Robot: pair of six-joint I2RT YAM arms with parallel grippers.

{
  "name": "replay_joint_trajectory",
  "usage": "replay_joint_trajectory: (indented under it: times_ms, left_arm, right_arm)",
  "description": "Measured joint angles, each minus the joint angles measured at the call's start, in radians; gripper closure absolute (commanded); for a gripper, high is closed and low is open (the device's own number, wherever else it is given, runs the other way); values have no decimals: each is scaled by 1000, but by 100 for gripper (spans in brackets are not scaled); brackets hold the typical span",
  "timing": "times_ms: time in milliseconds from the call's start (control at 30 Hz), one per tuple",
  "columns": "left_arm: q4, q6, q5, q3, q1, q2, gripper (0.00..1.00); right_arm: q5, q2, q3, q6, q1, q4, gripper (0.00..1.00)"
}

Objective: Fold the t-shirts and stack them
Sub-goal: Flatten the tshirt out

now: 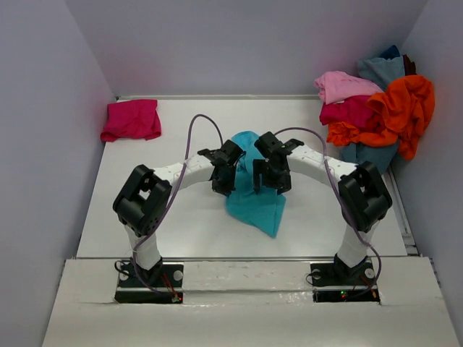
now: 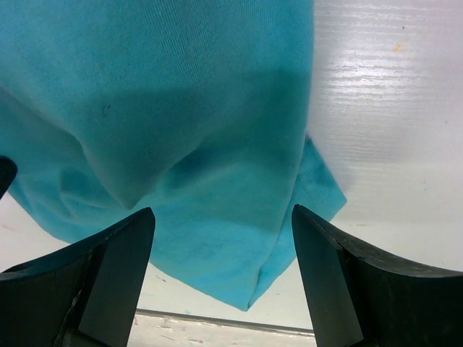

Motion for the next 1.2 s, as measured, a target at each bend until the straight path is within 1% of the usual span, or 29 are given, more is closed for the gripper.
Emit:
replay_joint_trajectory:
  times_ms: [267,500,600,733,900,1067,1200]
  left_arm:
    - [-48,-3,-124,61,0,-1,94]
    - [-111,-3,-311,207,8,-25,94]
    - [-115,-3,-352,259,28,-58,94]
    - [-113,4,-386,324,76,-113,94]
    - [-109,31,-419,442,125,-125,94]
    - [-86,83,-408,499,126,-125,94]
    - [-73,117,-393,496,114,-126,94]
  right_arm:
    - [-3,64,89,-24,0,-7,18]
    - [-1,79,165,-50,0,-14,18]
    - [3,79,175,-58,0,-25,18]
    - [7,79,175,-60,-2,-32,18]
    - [11,89,195,-63,-7,-42,18]
    - [23,113,246,-68,-7,-53,18]
    - [29,116,265,-71,-12,-55,18]
